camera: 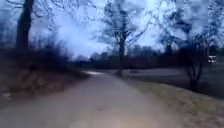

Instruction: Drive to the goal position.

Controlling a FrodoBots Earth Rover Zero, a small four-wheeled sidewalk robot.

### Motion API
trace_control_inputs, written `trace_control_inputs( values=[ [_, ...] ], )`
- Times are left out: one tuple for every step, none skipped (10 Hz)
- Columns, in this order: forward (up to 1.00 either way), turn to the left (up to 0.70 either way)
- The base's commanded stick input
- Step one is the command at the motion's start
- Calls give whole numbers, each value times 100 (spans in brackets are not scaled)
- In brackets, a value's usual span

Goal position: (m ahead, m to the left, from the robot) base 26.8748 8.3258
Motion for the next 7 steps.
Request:
trace_control_inputs(
  values=[
    [100,0],
    [100,0],
    [100,0],
    [100,0],
    [100,0],
    [100,0],
    [100,0]
  ],
)
